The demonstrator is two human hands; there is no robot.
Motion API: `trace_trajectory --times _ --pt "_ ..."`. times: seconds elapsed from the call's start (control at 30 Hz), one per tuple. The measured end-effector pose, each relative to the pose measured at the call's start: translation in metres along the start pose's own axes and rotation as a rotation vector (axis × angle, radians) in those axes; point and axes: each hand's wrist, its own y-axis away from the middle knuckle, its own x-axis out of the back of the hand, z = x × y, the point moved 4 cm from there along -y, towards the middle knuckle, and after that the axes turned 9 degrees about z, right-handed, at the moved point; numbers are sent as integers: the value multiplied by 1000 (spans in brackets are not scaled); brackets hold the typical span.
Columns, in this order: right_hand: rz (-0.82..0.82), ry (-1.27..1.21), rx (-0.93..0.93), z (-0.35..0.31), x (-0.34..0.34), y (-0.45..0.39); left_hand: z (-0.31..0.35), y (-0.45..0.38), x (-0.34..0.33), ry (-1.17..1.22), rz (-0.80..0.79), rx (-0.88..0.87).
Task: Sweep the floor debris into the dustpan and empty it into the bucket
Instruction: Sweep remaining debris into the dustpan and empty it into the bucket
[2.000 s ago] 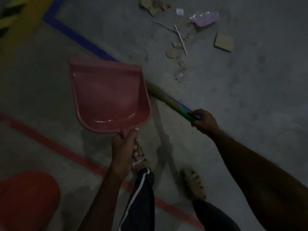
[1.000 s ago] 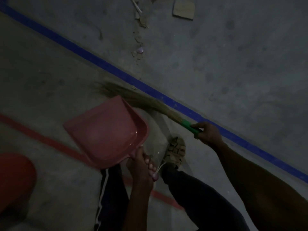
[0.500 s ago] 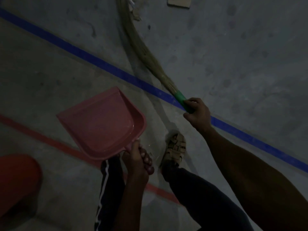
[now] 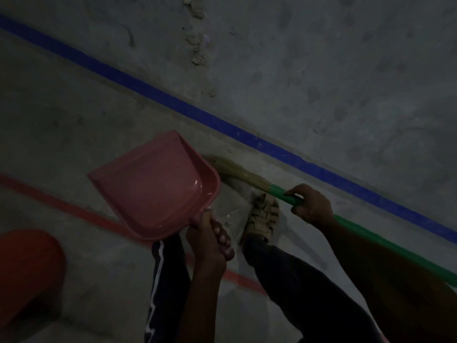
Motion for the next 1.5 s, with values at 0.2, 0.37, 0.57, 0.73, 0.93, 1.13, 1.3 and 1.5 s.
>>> trace_trajectory --times 0.2,0.37,0.57,0.73,0.93,1.13,1.3,1.5 --pt "222 -61 117 -36 -2 -27 -9 -1 -5 -63 -3 29" --pt "380 -143 144 -84 8 -64 -11 -3 -12 -111 -27 26" --pt "573 -272 179 -113 22 -61 -8 -1 -14 -148 -46 20" --pt "691 -370 154 -100 32 -43 -1 -3 -7 -176 -50 25" --pt "770 -404 97 -98 37 -40 24 -1 1 -205 -73 22" --pt "945 -540 3 -130 31 -27 65 -15 13 -143 -140 -185" --pt "1164 -747 -91 -172 3 1 107 -32 45 -188 -259 -250" --pt "1203 -1046 -457 -238 -84 21 172 -65 111 -181 -338 -279"
